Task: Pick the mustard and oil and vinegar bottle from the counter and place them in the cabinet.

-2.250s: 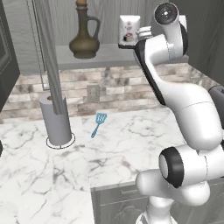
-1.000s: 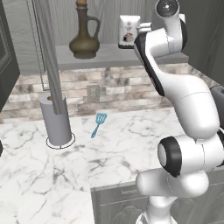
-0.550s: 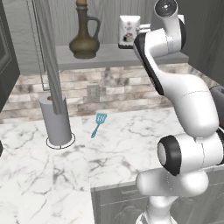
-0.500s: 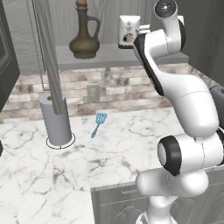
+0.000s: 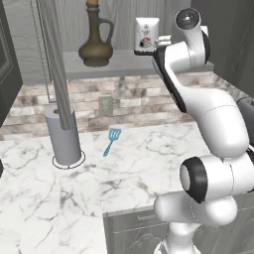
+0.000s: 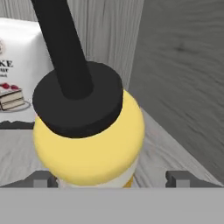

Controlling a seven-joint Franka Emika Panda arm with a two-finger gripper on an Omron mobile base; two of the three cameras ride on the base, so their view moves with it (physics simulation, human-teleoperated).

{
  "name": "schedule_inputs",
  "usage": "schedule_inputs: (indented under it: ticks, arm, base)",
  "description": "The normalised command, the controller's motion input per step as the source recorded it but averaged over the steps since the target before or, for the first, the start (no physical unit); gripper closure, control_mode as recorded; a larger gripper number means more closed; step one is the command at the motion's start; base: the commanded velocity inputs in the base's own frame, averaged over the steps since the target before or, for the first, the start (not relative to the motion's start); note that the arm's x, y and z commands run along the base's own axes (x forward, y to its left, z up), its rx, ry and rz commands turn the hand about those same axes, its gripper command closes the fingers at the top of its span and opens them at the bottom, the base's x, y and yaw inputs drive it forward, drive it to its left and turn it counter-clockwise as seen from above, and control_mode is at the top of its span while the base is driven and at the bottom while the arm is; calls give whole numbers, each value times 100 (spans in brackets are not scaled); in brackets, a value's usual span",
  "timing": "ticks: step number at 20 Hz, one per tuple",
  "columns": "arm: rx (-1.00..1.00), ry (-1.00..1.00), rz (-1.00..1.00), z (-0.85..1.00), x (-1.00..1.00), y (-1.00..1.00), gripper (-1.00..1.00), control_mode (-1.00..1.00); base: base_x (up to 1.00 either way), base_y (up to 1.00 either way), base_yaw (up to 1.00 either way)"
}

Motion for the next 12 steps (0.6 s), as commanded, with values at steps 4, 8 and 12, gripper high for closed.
schedule_inputs:
  ticks: [4, 8, 12]
  arm:
    - [3, -2, 0, 0, 7, -38, -100, -100]
    - [3, 0, 0, 0, 19, -29, -100, -100]
    - [3, 0, 0, 0, 24, -7, -100, -100]
  base:
    - [0, 0, 0]
    - [0, 0, 0]
    - [0, 0, 0]
